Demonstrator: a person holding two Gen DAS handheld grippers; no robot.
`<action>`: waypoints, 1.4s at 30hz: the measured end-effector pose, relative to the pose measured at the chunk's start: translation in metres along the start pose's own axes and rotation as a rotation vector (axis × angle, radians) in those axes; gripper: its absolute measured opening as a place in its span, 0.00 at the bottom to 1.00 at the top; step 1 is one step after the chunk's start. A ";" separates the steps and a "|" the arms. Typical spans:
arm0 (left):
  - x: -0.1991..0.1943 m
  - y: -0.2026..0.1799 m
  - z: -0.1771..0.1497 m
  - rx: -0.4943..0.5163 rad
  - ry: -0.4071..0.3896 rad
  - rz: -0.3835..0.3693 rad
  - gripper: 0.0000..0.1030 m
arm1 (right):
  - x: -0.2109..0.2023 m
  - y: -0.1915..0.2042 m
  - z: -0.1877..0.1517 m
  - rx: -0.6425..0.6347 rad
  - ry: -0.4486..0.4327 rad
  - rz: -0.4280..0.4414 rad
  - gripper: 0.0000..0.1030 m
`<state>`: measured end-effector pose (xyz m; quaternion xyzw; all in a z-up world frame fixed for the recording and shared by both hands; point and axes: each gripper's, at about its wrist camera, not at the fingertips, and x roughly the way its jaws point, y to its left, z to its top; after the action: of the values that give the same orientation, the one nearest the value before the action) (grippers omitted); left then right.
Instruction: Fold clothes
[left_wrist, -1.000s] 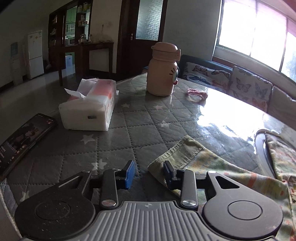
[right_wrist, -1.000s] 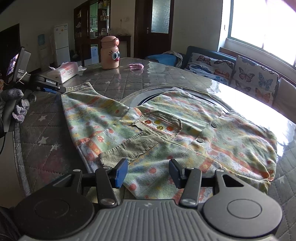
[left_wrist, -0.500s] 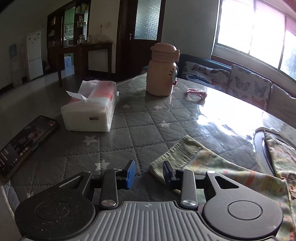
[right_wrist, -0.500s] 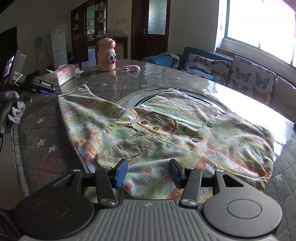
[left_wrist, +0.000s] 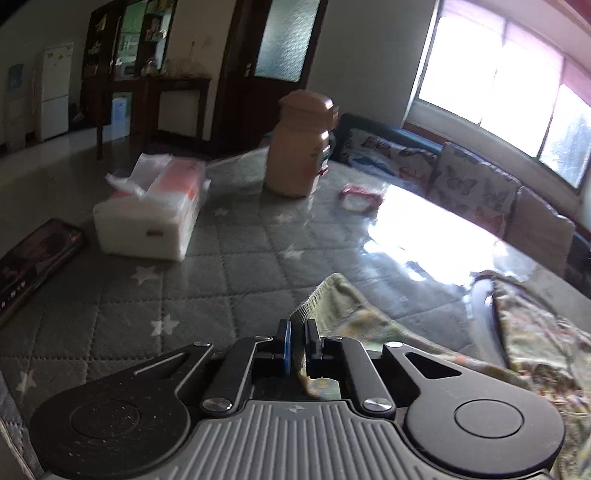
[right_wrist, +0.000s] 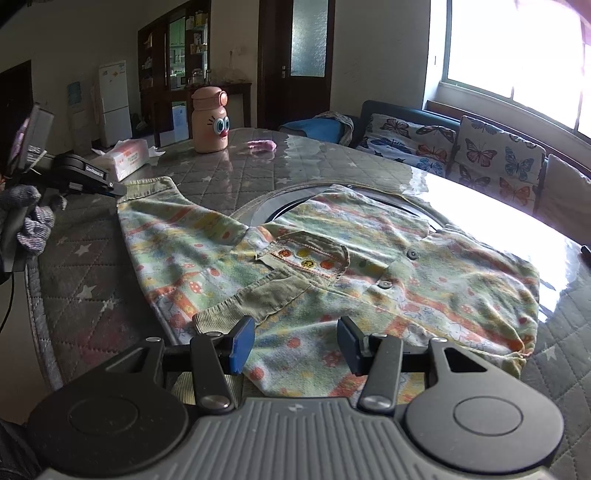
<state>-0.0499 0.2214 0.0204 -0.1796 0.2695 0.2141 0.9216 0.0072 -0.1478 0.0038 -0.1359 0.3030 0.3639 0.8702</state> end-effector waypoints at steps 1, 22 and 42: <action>-0.006 -0.008 0.001 0.013 -0.007 -0.030 0.07 | -0.001 -0.002 0.000 0.009 -0.005 0.000 0.49; -0.050 -0.235 -0.071 0.484 0.157 -0.686 0.08 | -0.050 -0.076 -0.018 0.331 -0.101 -0.090 0.47; -0.029 -0.129 -0.047 0.401 0.058 -0.337 0.73 | 0.042 -0.032 0.010 0.344 0.066 0.116 0.36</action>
<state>-0.0284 0.0830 0.0275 -0.0417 0.2991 -0.0054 0.9533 0.0572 -0.1422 -0.0137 0.0207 0.3966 0.3515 0.8478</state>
